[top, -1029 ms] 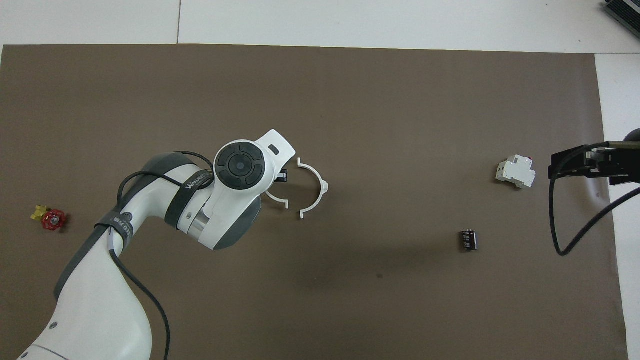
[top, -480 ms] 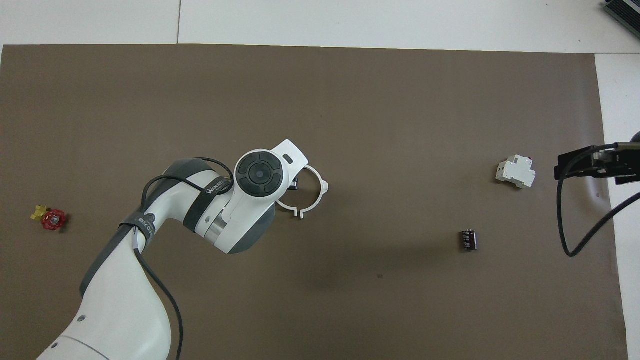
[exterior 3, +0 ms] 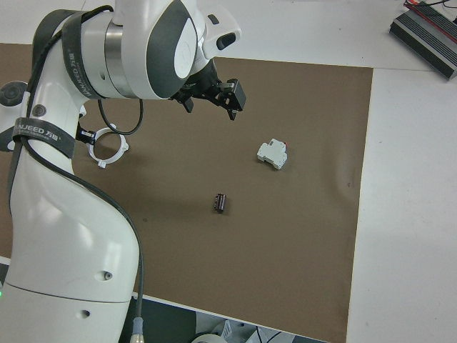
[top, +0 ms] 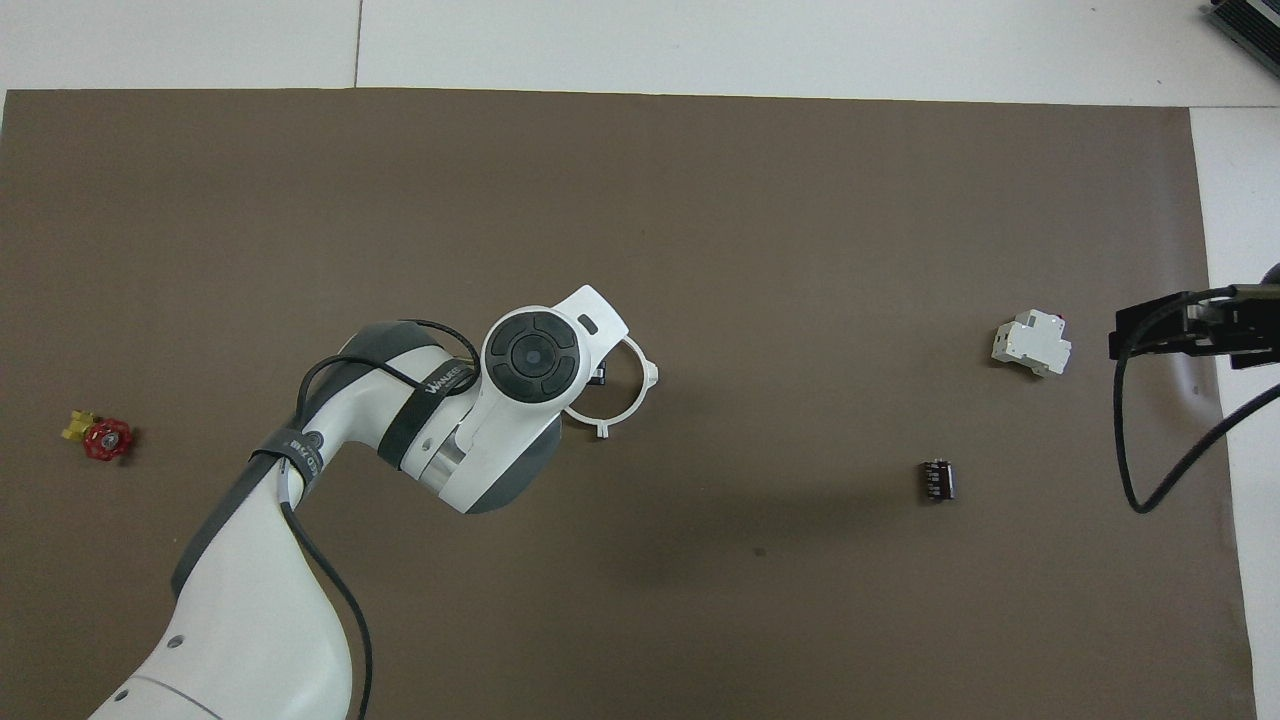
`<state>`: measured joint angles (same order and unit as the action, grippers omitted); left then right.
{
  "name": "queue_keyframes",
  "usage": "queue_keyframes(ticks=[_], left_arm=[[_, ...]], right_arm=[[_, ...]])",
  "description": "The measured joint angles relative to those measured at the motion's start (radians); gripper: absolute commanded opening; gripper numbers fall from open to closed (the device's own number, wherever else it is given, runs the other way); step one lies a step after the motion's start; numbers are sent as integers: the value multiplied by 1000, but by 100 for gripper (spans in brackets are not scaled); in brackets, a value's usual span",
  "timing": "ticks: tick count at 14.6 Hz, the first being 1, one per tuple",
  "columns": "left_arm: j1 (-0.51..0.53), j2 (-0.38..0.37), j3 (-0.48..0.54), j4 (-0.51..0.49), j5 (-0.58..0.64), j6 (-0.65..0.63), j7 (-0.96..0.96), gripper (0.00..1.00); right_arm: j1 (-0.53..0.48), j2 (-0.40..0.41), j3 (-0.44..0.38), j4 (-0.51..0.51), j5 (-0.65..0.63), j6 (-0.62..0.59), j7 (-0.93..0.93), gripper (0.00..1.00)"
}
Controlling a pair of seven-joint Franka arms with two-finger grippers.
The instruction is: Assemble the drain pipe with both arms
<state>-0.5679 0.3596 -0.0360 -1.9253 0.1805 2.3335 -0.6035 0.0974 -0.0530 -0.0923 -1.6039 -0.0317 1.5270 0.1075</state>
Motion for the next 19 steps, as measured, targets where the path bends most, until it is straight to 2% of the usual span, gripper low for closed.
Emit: queue_keyframes(ticks=[5, 7, 8, 14, 19], left_arm=[[0, 0, 0, -1, 2, 2, 3, 2], [0, 0, 0, -1, 3, 4, 13, 93], [0, 0, 1, -1, 4, 4, 21, 100], [0, -13, 4, 8, 4, 3, 42, 100], [64, -150, 15, 11, 5, -133, 97, 100]], right_arm=[[0, 0, 0, 0, 0, 0, 0, 100], [0, 0, 0, 0, 0, 0, 0, 100], [0, 0, 0, 0, 0, 0, 0, 100], [0, 0, 2, 0, 1, 0, 0, 100], [4, -2, 12, 1, 5, 0, 0, 100]])
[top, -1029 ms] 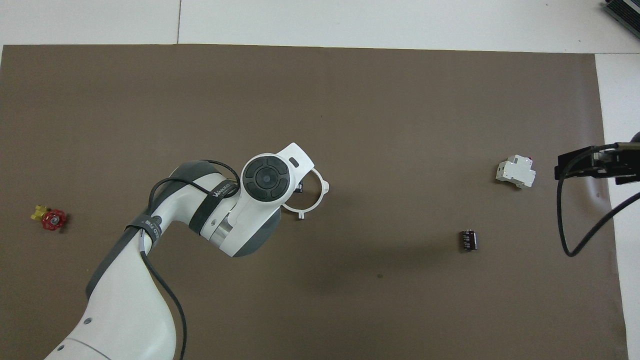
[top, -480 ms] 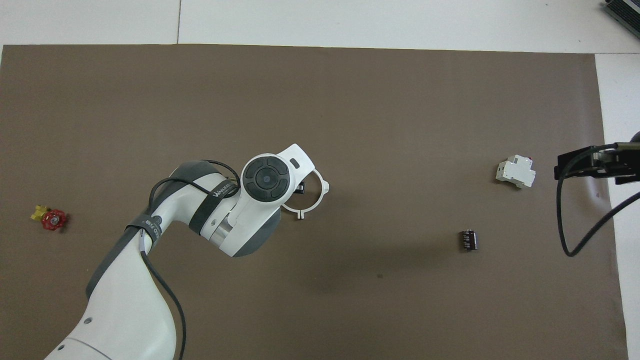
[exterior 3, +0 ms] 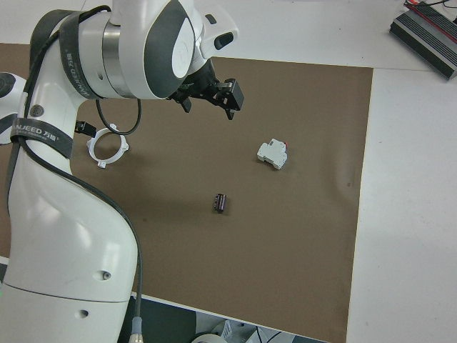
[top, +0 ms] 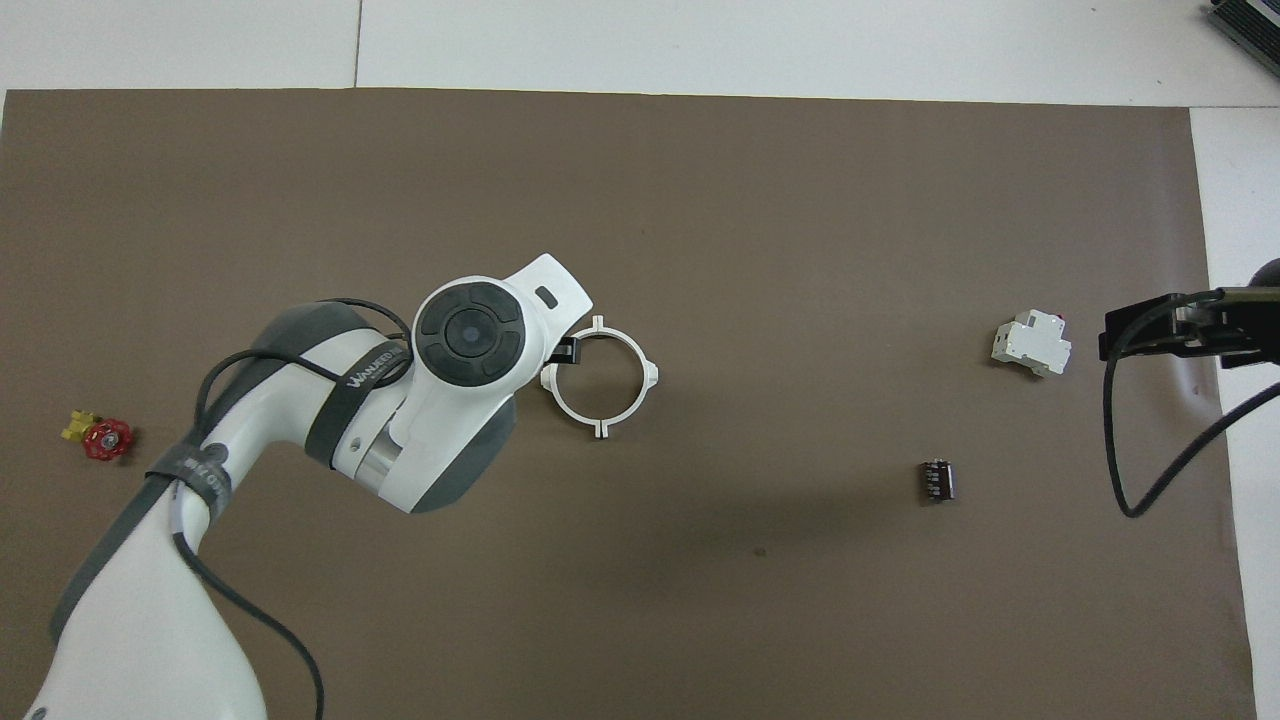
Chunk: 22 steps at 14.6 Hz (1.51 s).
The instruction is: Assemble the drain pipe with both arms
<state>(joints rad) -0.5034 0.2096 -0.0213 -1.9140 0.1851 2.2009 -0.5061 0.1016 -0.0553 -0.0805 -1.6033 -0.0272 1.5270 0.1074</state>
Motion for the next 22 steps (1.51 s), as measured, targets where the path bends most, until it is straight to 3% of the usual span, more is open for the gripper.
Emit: queue_keyframes(ticks=[8, 16, 22], left_arm=[[180, -119, 3, -3, -99, -192, 311, 100], [331, -222, 6, 0, -164, -300, 460, 100], [396, -236, 11, 160, -208, -442, 512, 100]], right_arm=[[0, -1, 0, 0, 0, 0, 0, 100], [0, -1, 0, 0, 0, 0, 0, 100], [0, -1, 0, 0, 0, 0, 0, 100]])
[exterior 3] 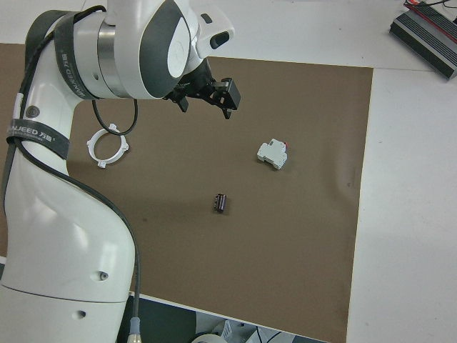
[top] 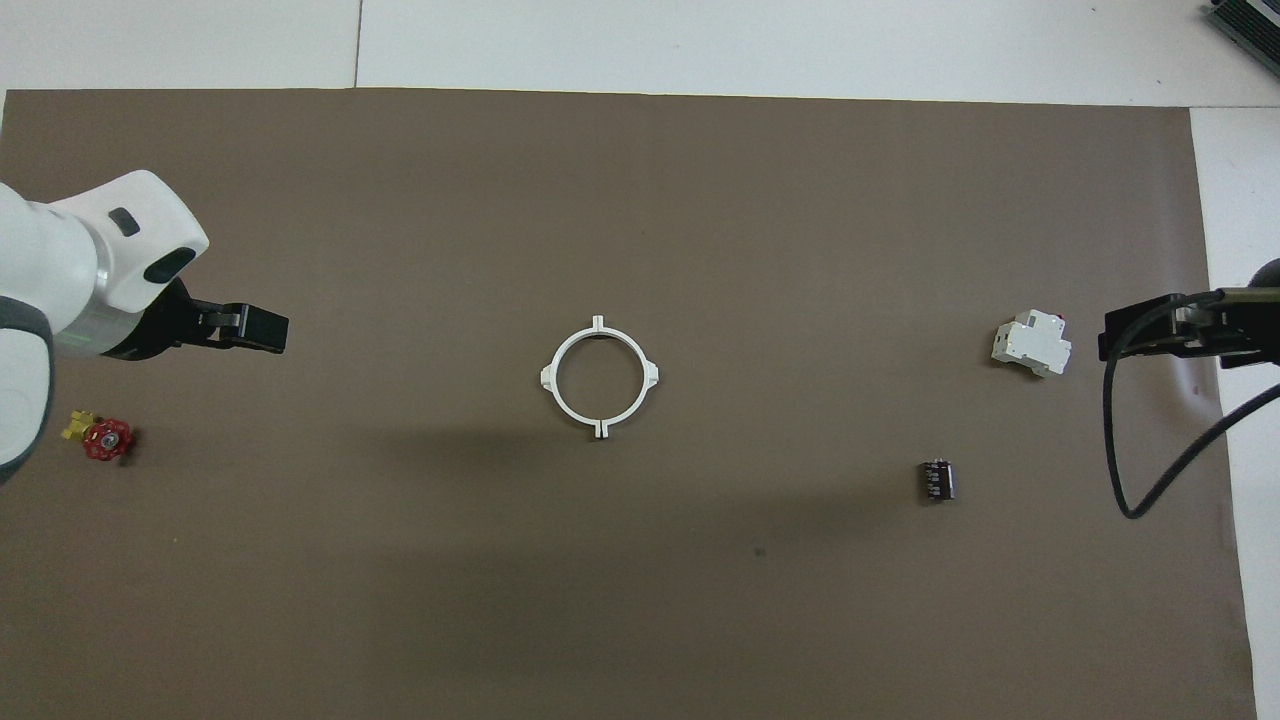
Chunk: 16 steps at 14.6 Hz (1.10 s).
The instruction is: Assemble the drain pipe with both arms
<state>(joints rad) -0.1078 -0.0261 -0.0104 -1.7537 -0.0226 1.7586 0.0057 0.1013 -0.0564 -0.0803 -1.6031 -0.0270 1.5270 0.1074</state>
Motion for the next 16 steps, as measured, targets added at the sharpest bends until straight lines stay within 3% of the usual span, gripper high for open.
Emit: queue_keyframes(ticks=[9, 16], left_arm=[[56, 48, 2, 292, 0, -278, 61, 100], [57, 66, 0, 320, 0, -321, 61, 100]], right_arm=[[0, 0, 0, 0, 0, 0, 0, 100], [0, 0, 0, 0, 0, 0, 0, 100]])
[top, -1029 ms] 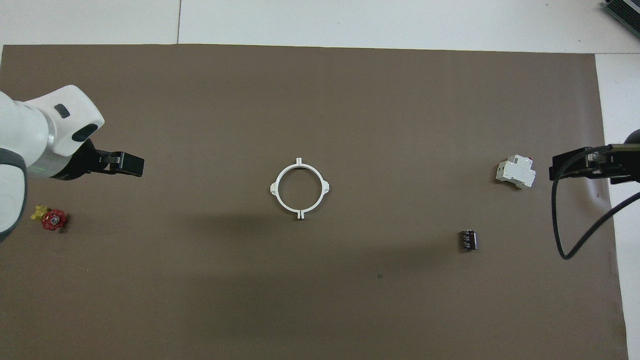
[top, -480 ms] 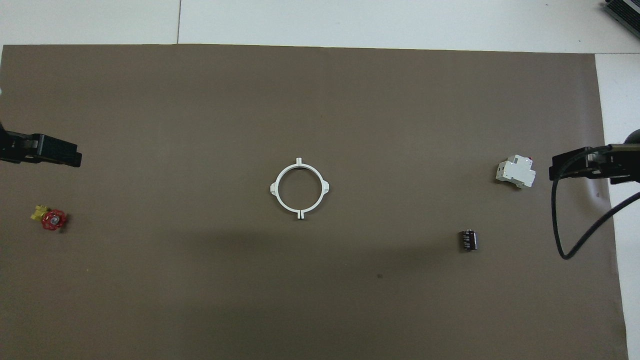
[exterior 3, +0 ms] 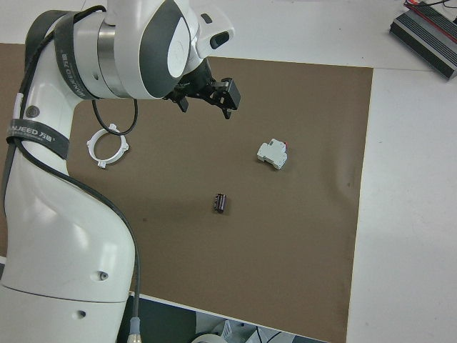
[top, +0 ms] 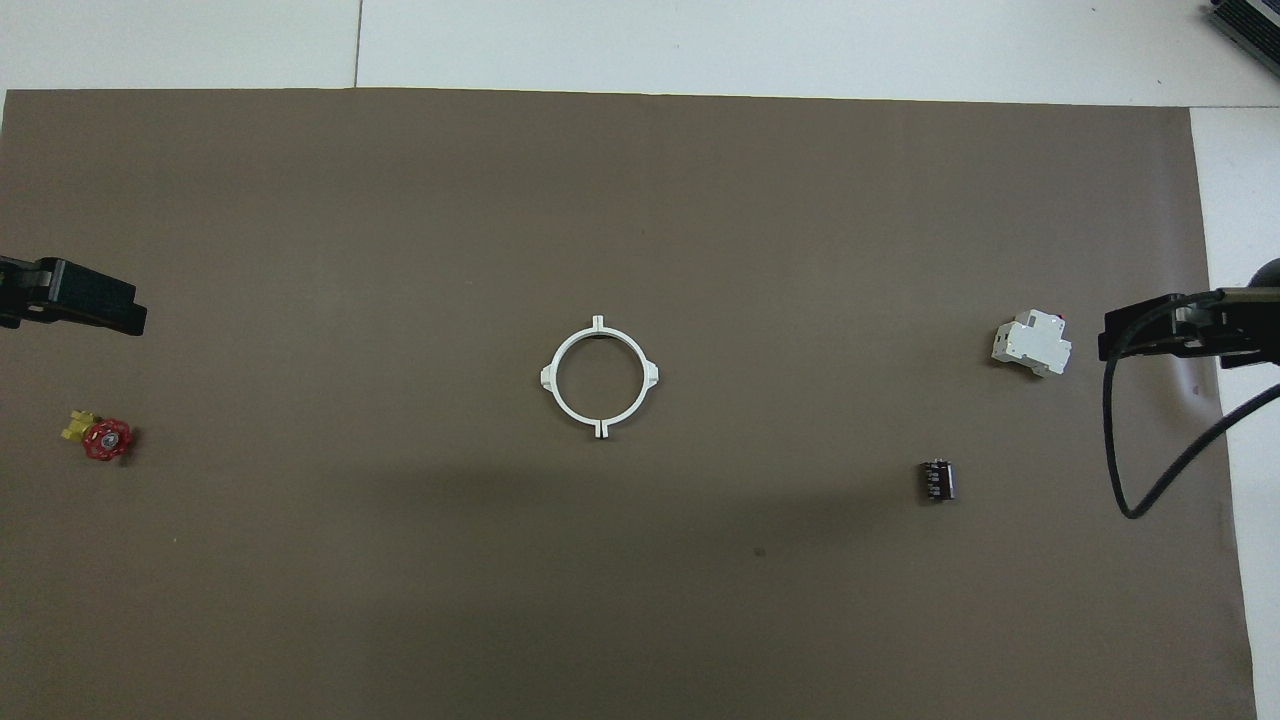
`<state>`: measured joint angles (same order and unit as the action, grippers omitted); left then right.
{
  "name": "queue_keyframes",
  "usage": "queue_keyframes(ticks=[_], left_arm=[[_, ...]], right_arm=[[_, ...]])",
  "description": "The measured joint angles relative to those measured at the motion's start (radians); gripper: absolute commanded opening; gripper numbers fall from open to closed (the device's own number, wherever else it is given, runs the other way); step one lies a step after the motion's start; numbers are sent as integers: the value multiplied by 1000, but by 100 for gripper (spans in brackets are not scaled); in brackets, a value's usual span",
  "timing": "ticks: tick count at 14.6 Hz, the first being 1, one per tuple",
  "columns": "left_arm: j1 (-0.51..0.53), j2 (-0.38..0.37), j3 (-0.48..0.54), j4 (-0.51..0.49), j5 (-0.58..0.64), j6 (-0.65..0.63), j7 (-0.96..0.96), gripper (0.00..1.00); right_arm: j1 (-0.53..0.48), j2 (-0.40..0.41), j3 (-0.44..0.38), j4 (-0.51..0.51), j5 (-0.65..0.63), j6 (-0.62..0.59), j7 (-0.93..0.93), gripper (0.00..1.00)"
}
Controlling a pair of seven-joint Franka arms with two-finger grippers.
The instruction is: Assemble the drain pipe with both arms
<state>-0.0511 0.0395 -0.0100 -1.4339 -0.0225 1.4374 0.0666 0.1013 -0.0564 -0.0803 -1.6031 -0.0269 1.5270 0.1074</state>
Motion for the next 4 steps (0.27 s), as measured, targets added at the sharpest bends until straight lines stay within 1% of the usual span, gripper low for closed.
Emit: queue_keyframes(ticks=[4], left_arm=[[1, 0, 0, -1, 0, -8, 0, 100]], right_arm=[[0, 0, 0, 0, 0, 0, 0, 100]])
